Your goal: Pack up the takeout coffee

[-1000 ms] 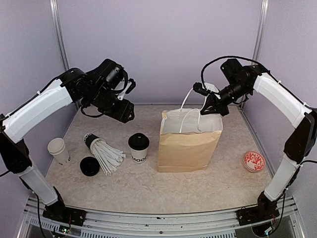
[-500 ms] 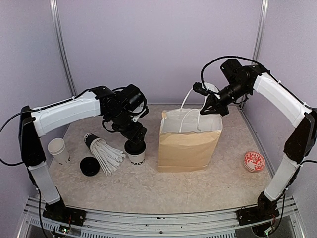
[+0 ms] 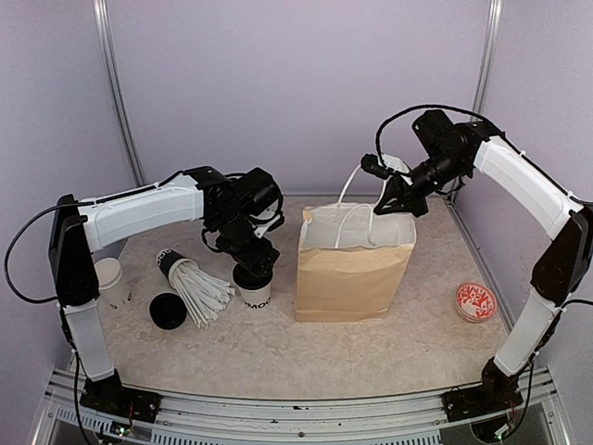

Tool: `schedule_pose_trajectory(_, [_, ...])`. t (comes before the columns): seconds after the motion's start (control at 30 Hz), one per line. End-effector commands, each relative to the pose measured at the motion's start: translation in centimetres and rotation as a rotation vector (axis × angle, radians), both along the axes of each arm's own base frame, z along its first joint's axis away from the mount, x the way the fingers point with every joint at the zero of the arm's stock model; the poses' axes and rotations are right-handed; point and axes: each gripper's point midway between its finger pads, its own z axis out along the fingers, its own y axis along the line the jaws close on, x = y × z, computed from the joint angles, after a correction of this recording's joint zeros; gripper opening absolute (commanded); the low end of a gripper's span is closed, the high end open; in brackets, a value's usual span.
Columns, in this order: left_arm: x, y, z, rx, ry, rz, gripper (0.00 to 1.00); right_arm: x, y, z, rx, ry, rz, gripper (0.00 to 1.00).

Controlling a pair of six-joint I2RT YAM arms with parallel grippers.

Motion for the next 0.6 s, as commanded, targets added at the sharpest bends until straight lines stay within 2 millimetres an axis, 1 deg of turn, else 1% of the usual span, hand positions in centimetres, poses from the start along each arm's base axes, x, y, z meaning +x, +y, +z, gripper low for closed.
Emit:
schedule_pose_trajectory(0.0, [-0.1, -0.2, -0.5, 0.005, 0.033, -0.013, 0.86, -0.5, 0.5, -0.1, 0.007, 0.011, 0.016, 0.00])
schedule_pose_trajectory(0.23, [-0.3, 0.0, -1.7, 0.033, 0.060, -0.015, 0.84, -0.6, 0.4, -0.4, 0.003, 0.013, 0.016, 0.00])
schedule_pose_trajectory(0.4, [-0.8, 0.2, -2.7, 0.054, 0.099, -0.021, 0.77, -0.6, 0.4, -0.5, 0.000, 0.013, 0.017, 0.00])
schedule_pose_trajectory(0.5, [-1.1, 0.2, -2.7, 0.053, 0.111, -0.016, 0.72, -0.6, 0.3, -0.4, -0.001, 0.011, 0.015, 0.00])
schedule_pose_trajectory(0.57, [-1.1, 0.3, -2.3, 0.049, 0.107, -0.013, 0.70, -0.6, 0.3, -0.4, -0.002, 0.009, 0.015, 0.00])
